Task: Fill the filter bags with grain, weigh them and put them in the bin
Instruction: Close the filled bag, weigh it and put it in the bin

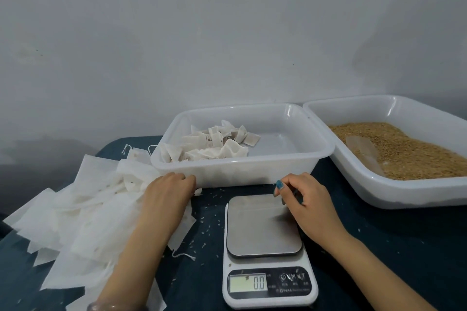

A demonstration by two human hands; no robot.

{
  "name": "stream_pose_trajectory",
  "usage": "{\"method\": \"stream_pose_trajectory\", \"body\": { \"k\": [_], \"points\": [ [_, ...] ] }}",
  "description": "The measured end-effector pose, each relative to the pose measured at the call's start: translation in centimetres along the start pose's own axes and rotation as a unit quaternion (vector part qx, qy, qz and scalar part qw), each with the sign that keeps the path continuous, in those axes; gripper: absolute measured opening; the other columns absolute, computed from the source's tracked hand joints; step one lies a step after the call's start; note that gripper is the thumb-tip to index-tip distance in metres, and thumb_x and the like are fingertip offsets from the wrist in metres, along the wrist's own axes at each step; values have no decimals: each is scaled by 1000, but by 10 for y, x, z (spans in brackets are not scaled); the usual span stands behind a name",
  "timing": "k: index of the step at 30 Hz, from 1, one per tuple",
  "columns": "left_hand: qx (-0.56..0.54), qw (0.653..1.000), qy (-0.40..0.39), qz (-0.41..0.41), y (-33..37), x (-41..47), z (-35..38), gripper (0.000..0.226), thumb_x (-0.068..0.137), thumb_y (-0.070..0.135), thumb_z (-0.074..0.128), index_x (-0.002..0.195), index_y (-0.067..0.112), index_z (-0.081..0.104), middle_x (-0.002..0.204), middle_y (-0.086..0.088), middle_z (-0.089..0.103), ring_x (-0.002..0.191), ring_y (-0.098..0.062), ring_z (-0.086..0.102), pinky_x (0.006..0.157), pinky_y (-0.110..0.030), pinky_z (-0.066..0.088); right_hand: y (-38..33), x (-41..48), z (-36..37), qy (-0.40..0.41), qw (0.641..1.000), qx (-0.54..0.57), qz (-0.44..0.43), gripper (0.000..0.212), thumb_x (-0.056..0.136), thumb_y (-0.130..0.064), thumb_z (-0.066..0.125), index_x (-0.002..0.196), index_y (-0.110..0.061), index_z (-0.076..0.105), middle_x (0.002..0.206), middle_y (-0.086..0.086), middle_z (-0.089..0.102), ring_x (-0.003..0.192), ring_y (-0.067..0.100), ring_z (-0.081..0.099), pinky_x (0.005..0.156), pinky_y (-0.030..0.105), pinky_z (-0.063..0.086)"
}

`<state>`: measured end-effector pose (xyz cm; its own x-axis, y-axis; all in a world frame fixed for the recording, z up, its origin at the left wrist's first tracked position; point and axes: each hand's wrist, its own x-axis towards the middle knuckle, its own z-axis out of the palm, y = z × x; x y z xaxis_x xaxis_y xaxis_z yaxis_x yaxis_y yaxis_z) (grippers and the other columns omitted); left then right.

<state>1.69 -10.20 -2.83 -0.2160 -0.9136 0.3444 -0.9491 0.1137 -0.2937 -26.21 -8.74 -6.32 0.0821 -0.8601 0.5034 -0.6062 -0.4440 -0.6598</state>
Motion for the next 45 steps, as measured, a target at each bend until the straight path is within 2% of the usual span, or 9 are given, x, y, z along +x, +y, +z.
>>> {"method": "stream_pose_trajectory", "body": {
  "k": [5, 13, 19, 21, 24, 32, 35, 39, 45],
  "points": [
    [-23, 999, 31, 27, -2, -5, -2, 44, 41, -1, 94, 58, 12, 56, 58, -5, 54, 56, -28, 55, 45, -30, 33, 0, -1, 0, -1, 1000, 0, 1, 23, 93, -43, 47, 78, -35, 64, 74, -18, 57, 81, 4, 54, 68, 19, 40],
    [-168, 972, 163, -14, 12, -6, -15, 22, 91, 22, 66, 85, 17, 45, 61, 3, 50, 53, -21, 46, 47, -29, 33, 0, -1, 0, -1, 1000, 3, 4, 24, 93, -43, 48, 79, -32, 65, 74, -16, 58, 79, 5, 54, 67, 21, 42],
    [-407, 882, 216, -103, 23, 0, -21, 11, 99, 19, 55, 100, 21, 44, 86, 15, 59, 70, -3, 57, 65, -24, 45, 1, 1, -1, 6, 1000, 7, 2, 23, 93, -44, 47, 79, -36, 64, 74, -16, 58, 81, 6, 54, 67, 21, 41],
    [-490, 835, 203, -145, 25, 5, -22, 14, 100, 14, 54, 102, 25, 45, 92, 22, 58, 81, 11, 58, 67, -9, 40, 0, 1, -1, 7, 1000, 15, 1, 22, 93, -42, 49, 79, -36, 65, 74, -17, 60, 82, 6, 55, 68, 21, 42],
    [-570, 786, 143, -191, 35, 12, -25, 18, 100, 12, 53, 103, 29, 48, 98, 20, 61, 89, 9, 58, 69, -16, 44, -2, 2, -1, 0, 999, 45, -9, 22, 94, -46, 50, 83, -37, 66, 78, -17, 65, 84, 9, 56, 69, 21, 42],
    [-650, 738, 124, -130, 75, 11, -27, 21, 87, 21, 74, 94, 32, 57, 86, 15, 70, 75, -1, 64, 59, -15, 45, -12, 3, -2, -28, 979, 199, 19, 36, 91, -60, 50, 103, -35, 73, 100, -16, 72, 97, 9, 64, 81, 19, 49],
    [-677, 714, 134, -118, 83, 6, -27, 22, 83, 22, 78, 93, 25, 59, 86, 14, 68, 76, -2, 62, 61, -14, 44, -15, 3, -2, -46, 970, 235, 39, 24, 89, -50, 63, 101, -31, 74, 96, -10, 74, 85, 6, 66, 72, 20, 52],
    [-779, 613, 69, -111, 89, 1, -29, 37, 75, 37, 76, 101, 16, 63, 92, 9, 69, 84, -4, 64, 73, -21, 53, -17, 5, -1, -17, 971, 233, 52, 23, 84, -46, 64, 86, -25, 73, 83, -1, 71, 75, 20, 63, 67, 32, 53],
    [-775, 631, 4, -34, 94, -10, -28, 17, 83, 35, 71, 96, 26, 77, 93, 2, 78, 88, -10, 73, 70, -20, 55, -19, 5, -4, 2, 966, 255, 46, 24, 82, -42, 66, 84, -19, 73, 82, 1, 71, 74, 20, 63, 67, 28, 52]
  ]
}}
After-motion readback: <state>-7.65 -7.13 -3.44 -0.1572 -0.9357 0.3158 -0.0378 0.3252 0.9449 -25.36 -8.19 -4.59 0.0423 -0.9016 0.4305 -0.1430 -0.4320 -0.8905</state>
